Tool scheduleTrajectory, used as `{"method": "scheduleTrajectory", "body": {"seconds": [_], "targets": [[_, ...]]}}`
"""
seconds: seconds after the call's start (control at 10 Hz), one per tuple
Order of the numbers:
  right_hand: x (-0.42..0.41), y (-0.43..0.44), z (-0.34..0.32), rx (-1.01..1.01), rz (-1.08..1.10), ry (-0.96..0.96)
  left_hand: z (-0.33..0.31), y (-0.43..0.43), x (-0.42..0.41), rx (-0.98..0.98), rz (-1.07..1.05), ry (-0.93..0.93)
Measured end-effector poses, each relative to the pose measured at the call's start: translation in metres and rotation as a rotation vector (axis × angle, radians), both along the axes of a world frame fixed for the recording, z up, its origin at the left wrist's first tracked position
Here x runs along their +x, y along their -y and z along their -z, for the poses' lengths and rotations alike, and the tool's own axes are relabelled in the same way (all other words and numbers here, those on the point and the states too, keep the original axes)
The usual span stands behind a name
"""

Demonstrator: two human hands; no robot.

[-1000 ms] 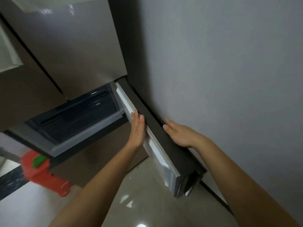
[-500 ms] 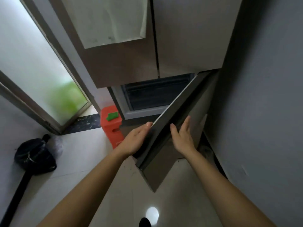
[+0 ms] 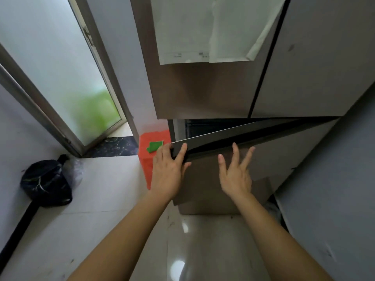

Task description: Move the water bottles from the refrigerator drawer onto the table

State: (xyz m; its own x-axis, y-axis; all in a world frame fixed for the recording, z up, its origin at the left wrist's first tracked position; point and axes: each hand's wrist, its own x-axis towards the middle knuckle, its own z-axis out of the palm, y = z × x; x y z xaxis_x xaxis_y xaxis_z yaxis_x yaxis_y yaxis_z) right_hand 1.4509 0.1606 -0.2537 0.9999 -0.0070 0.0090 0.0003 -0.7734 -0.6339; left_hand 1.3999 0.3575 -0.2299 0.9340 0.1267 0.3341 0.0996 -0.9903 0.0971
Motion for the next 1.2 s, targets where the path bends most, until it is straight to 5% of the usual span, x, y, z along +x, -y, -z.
{"method": "scheduleTrajectory", "body": {"seconds": [0.2,0.8,1.0,1.1,1.2], "targets": [[0.041,-0.004,0.024,-0.303,-0.055,0.082,0.016,-0.017,0.048,0.058,-0.058,0.125],[0.097,-0.004,0.041,-0.419,-0.246,0.054,0.019,-0.025,0.097,0.082,-0.093,-0.269],[0.091,0.009,0.012,-0.398,-0.357,-0.093,0.008,-0.023,0.095,0.008,-0.112,-0.28],[0.092,0.011,-0.024,-0.227,-0.377,-0.188,0.0,-0.023,0.096,-0.047,-0.114,-0.296],[0.092,0.014,-0.093,0.068,-0.415,0.037,-0.008,-0.022,0.096,-0.064,-0.111,-0.337]]}}
